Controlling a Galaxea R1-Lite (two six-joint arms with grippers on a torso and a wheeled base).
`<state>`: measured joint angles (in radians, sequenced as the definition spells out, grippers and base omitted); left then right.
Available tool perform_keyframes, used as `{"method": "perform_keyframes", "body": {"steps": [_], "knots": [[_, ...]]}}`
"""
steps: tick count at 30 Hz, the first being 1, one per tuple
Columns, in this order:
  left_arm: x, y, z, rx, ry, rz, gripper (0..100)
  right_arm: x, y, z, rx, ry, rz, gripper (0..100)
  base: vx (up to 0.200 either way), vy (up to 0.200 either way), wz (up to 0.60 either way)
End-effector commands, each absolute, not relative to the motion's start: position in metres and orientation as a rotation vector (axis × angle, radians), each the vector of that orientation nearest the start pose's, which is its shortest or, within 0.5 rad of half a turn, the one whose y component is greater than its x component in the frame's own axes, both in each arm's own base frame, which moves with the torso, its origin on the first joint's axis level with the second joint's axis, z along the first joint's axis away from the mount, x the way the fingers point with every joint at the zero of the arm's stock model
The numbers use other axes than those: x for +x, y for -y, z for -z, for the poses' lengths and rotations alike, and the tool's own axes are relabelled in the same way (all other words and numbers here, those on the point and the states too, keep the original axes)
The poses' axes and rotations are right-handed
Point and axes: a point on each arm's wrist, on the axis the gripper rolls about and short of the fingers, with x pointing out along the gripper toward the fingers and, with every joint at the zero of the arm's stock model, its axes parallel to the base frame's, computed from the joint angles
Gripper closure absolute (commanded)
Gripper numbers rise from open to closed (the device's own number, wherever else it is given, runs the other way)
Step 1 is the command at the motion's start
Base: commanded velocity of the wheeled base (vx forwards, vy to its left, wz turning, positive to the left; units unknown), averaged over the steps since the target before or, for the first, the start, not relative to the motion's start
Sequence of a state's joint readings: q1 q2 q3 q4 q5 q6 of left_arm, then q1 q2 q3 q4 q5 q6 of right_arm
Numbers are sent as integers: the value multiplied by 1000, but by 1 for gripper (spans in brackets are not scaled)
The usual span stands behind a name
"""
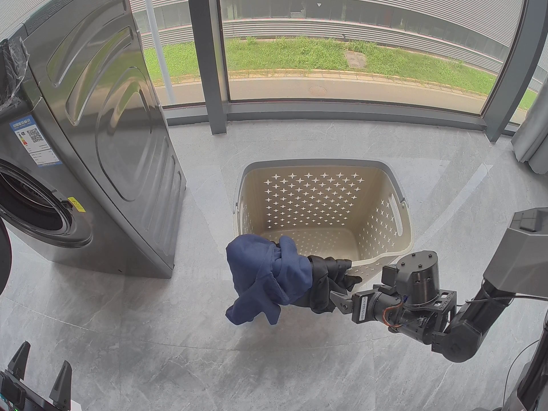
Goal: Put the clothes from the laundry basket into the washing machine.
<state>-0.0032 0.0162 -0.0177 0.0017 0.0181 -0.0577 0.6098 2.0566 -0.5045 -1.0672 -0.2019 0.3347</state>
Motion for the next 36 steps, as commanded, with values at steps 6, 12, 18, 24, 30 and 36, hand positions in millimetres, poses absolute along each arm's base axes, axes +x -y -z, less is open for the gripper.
{"method": "perform_keyframes", "body": {"steps": [6,12,18,24,30,36], "knots": [[-23,0,-76,-58,-3,-15,0,289,-187,-7,137,-506,-296,0,0,0,0],[-23,0,-76,-58,-3,-15,0,298,-189,2,141,-494,-291,0,0,0,0],[-23,0,-76,-57,-3,-15,0,305,-194,6,150,-478,-296,0,0,0,0],[-23,0,-76,-58,-3,-15,0,312,-198,4,160,-452,-298,0,0,0,0],[-23,0,-76,-58,-3,-15,0,317,-197,3,170,-436,-292,0,0,0,0],[-23,0,-76,-58,-3,-15,0,318,-199,2,177,-419,-297,100,0,0,0]]}}
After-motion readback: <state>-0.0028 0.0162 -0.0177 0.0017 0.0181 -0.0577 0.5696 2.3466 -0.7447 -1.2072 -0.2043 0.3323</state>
